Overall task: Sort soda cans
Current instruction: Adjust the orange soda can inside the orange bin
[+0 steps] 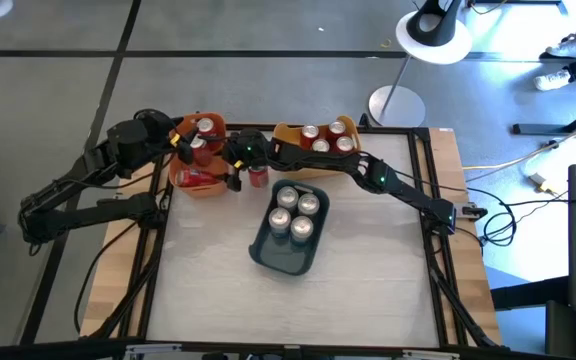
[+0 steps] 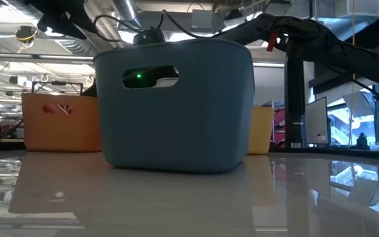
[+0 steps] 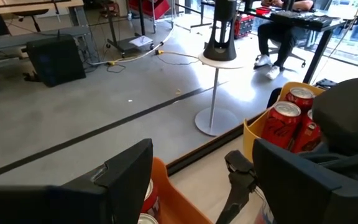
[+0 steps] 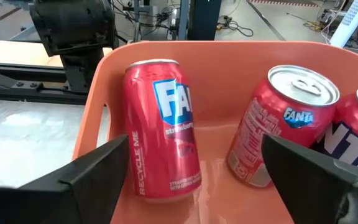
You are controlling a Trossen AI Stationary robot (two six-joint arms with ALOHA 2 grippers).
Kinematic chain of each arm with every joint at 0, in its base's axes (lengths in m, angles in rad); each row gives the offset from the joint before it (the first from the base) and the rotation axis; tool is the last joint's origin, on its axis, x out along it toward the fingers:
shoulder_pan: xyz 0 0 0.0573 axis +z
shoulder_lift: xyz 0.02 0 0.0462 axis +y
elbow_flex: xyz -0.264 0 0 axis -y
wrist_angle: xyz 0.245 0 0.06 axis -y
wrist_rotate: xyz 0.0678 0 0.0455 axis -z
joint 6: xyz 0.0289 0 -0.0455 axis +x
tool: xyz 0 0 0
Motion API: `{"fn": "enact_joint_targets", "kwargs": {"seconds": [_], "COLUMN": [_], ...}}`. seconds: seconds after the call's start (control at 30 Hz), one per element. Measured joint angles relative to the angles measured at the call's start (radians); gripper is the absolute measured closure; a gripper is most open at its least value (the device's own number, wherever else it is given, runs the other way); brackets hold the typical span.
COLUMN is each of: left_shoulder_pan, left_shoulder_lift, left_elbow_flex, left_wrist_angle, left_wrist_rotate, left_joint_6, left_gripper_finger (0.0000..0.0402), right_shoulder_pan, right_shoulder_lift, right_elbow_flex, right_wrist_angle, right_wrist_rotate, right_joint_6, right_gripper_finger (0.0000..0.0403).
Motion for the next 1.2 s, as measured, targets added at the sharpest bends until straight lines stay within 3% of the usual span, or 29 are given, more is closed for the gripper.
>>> {"fn": "enact_joint_targets", "kwargs": {"seconds": [0.43, 0.67, 1.0, 1.1, 1.2], "left_shoulder_pan": [0.0, 0.0, -0.001, -0.002, -0.002], "left_shoulder_lift": [0.0, 0.0, 0.057, 0.138, 0.234], "left_elbow_flex": [0.0, 0.0, 0.024, 0.101, 0.222], "left_wrist_angle": [-0.095, -0.108, -0.154, -0.27, -0.446], "left_wrist_rotate": [0.0, 0.0, 0.012, 0.031, 0.061], "left_joint_6": [-0.035, -0.052, -0.025, -0.052, -0.125], "left_gripper_finger": [0.0137, 0.0137, 0.0137, 0.0137, 0.0137], "right_shoulder_pan": [0.0, 0.0, -0.033, -0.06, -0.091], "right_shoulder_lift": [-0.089, -0.236, -0.423, -0.433, -0.427], "right_elbow_flex": [0.015, 0.017, 0.018, 0.015, -0.002], "right_wrist_angle": [-0.096, -0.19, -0.632, -0.764, -0.814], "right_wrist_rotate": [-0.007, -0.01, 0.02, 0.02, -0.051], "right_joint_6": [-0.038, -0.07, -0.247, -0.245, -0.23], "right_gripper_finger": [0.004, 0.004, 0.004, 0.004, 0.004]}}
